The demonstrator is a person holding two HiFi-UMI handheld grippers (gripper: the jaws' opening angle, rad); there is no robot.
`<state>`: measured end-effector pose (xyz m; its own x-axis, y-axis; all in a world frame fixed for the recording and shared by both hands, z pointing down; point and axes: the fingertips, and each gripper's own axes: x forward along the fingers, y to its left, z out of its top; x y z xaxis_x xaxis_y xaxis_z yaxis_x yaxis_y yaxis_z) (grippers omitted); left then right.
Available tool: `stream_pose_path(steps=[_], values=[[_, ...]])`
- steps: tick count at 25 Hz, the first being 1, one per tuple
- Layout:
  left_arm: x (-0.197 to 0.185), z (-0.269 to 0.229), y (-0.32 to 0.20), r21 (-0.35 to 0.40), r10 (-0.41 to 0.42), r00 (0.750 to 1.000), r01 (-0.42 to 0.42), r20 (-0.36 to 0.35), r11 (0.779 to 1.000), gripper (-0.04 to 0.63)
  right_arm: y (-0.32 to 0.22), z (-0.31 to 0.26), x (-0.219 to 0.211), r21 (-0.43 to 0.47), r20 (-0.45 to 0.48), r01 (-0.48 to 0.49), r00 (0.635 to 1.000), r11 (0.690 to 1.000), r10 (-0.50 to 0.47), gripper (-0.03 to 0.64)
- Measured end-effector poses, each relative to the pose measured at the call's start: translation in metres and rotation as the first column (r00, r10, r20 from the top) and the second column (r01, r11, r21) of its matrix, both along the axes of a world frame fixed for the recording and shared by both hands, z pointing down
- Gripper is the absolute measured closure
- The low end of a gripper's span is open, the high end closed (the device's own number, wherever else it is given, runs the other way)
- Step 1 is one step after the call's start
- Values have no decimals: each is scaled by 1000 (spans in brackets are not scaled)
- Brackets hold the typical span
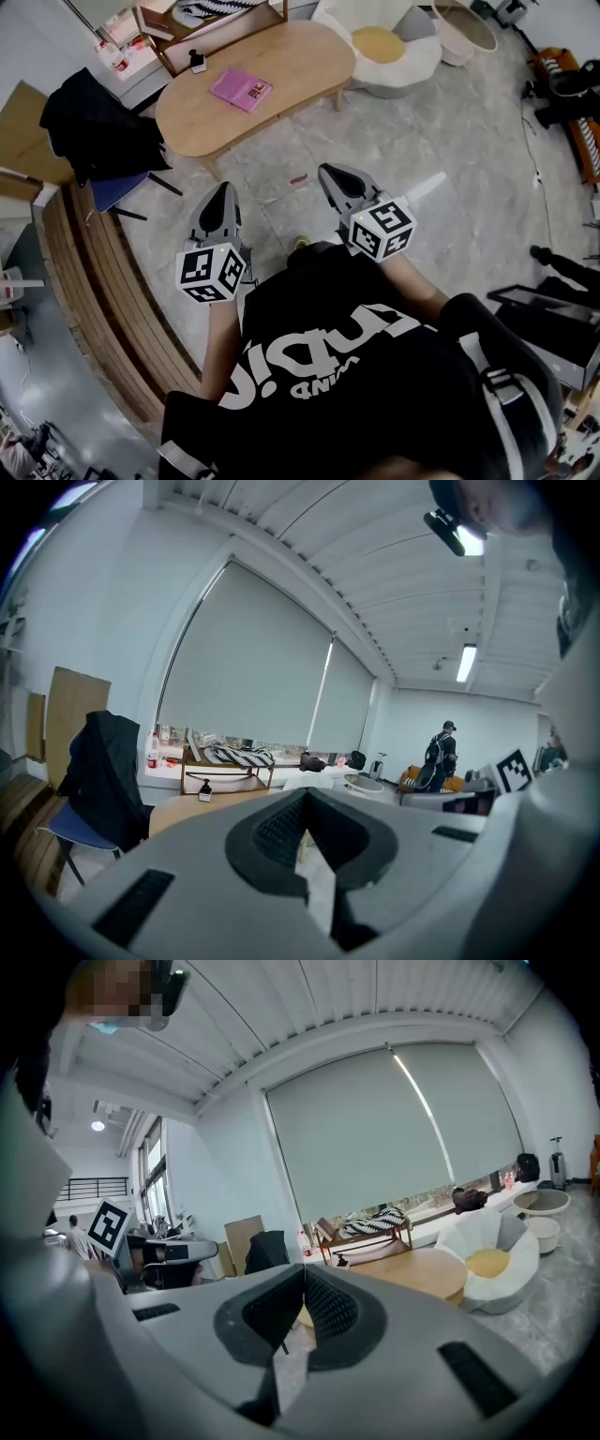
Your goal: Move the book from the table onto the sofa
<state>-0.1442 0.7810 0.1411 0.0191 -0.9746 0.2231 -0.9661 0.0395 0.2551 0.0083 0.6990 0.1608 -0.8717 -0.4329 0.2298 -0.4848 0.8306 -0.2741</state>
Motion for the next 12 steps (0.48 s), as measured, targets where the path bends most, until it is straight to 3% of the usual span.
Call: stream_pose_path(steps=[12], values=[[-16,2,-54,-12,-21,999,21,36,1000,588,-51,6,-18,-21,31,27,999,999,-26,615]])
